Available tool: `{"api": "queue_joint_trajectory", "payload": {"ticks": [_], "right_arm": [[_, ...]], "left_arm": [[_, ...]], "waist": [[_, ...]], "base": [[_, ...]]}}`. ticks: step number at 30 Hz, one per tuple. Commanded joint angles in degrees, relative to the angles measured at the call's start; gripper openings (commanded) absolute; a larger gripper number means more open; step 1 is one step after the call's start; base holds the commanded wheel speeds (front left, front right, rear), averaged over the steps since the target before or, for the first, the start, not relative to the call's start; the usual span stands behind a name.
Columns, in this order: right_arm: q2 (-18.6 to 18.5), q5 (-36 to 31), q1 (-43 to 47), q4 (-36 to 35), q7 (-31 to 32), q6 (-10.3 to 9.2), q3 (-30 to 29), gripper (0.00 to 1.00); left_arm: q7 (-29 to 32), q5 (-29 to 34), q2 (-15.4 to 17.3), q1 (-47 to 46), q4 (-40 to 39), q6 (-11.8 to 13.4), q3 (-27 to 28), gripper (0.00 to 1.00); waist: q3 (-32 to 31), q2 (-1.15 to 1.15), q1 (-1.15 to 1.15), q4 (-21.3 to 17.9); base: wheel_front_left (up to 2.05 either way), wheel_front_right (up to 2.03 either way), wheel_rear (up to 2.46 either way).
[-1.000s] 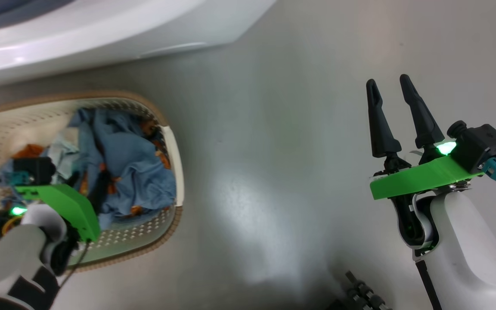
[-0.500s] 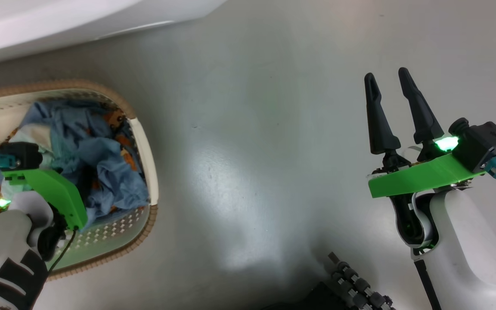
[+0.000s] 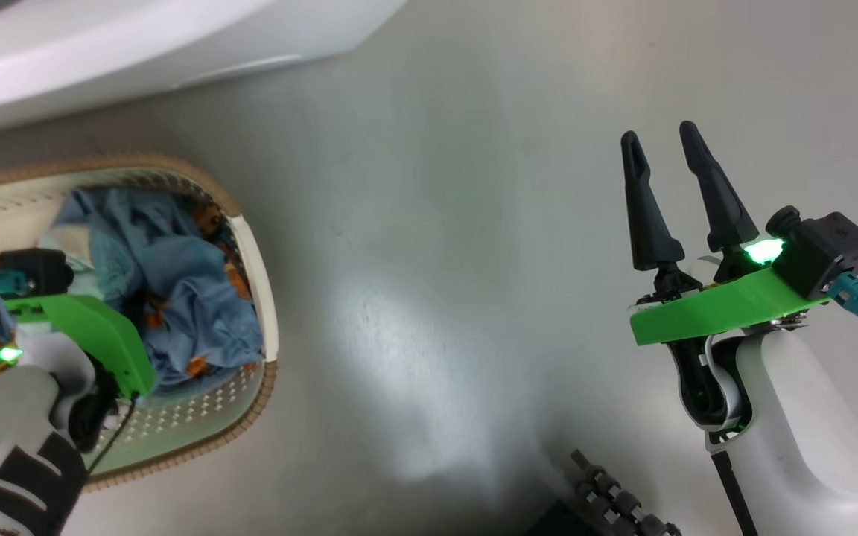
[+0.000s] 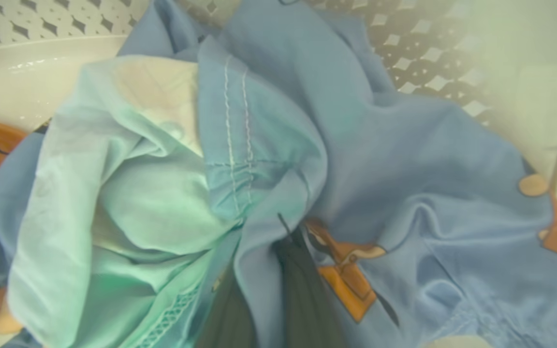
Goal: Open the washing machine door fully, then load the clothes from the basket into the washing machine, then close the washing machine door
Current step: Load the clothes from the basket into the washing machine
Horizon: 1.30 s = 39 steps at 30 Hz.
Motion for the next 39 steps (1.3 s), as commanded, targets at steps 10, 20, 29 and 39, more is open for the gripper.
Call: {"api": "queue_joint_trajectory", "payload": {"ticks": [10, 20, 29, 39], "right_arm": [[-0.1, 0.5, 1.0, 1.8, -0.4, 0.32, 0.5, 1.00], [-0.1, -0.2, 2.1, 5.0, -0.4, 0.32, 0.2, 1.00], [-0.1, -0.8, 4.2, 7.4, -0.4, 0.32, -0.6, 1.00], [-0.1, -1.1, 6.1, 9.2, -0.4, 0.32, -1.6, 1.00]], "left_arm": [[-4.9, -4.8, 1.6, 7.1, -4.6, 0.0, -1.5, 0.00], [-13.2, -7.4, 1.9, 11.8, -10.1, 0.0, -4.6, 0.00], [-17.0, -9.2, 2.1, 15.1, -14.6, 0.0, -4.7, 0.00], [-17.5, -5.0, 2.1, 18.2, -20.4, 0.0, 3.5, 0.00]], "waist": [[-9.4, 0.00, 0.00, 2.8], [-19.1, 0.00, 0.00, 5.7], [-27.1, 0.00, 0.00, 8.1], [-33.7, 0.00, 0.00, 10.6]], "base": [[0.00, 0.00, 0.00], [0.00, 0.00, 0.00], [0.00, 0.00, 0.00], [0.00, 0.00, 0.00]]}}
